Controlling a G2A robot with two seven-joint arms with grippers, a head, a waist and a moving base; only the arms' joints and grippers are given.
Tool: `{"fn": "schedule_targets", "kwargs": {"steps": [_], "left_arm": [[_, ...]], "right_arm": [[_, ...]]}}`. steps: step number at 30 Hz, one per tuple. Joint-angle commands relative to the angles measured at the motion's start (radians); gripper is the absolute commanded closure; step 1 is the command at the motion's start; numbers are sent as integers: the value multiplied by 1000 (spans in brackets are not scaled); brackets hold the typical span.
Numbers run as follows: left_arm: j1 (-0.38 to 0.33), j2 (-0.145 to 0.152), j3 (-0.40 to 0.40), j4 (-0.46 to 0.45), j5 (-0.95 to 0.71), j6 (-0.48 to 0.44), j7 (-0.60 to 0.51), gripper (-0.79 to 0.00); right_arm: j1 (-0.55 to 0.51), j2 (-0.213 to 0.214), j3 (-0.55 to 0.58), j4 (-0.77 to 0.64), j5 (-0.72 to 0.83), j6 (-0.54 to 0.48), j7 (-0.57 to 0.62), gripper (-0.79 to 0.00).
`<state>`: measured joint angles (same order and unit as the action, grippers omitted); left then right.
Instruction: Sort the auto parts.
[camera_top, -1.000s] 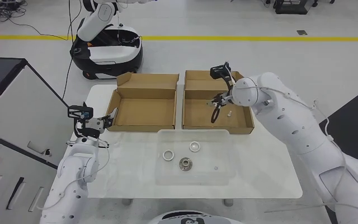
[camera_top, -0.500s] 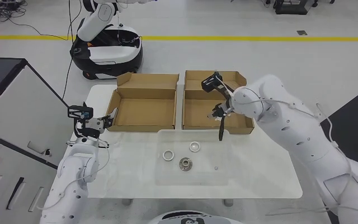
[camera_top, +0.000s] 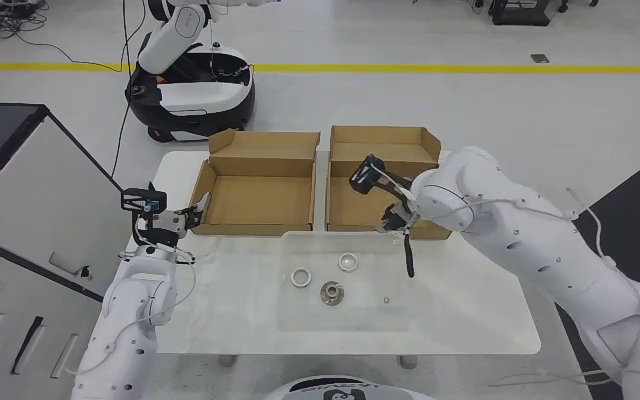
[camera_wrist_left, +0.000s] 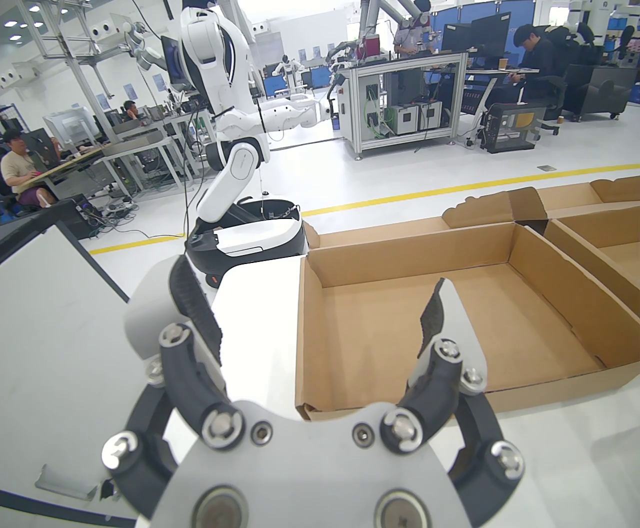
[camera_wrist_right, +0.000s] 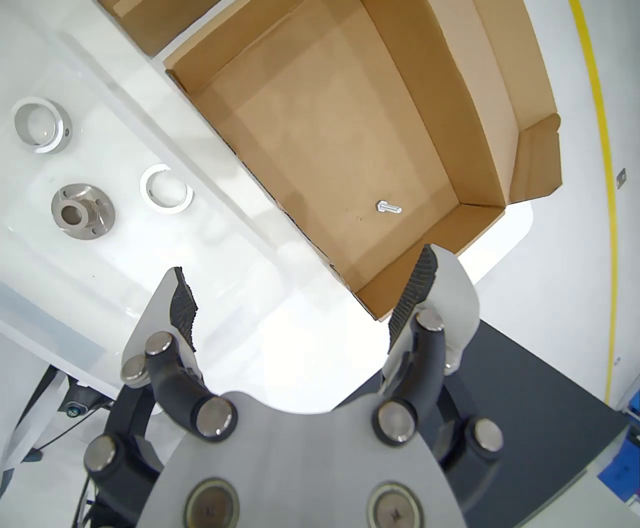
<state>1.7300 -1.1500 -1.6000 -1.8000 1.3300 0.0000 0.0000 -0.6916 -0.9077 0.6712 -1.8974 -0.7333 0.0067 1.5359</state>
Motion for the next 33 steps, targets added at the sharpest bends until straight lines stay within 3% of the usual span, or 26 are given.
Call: {"fn": "schedule_targets", "kwargs": {"steps": [1, 18, 33], "left_arm": [[0, 0, 0, 0, 0, 0, 0, -785], [0, 0, 0, 0, 0, 0, 0, -785], [0, 0, 0, 0, 0, 0, 0, -785]], "right_arm": [[12, 13, -19, -21, 31, -15, 0, -785], [126, 105, -189, -121, 215, -105, 0, -785], [184, 129, -323, -169, 282, -146, 0, -785]]}}
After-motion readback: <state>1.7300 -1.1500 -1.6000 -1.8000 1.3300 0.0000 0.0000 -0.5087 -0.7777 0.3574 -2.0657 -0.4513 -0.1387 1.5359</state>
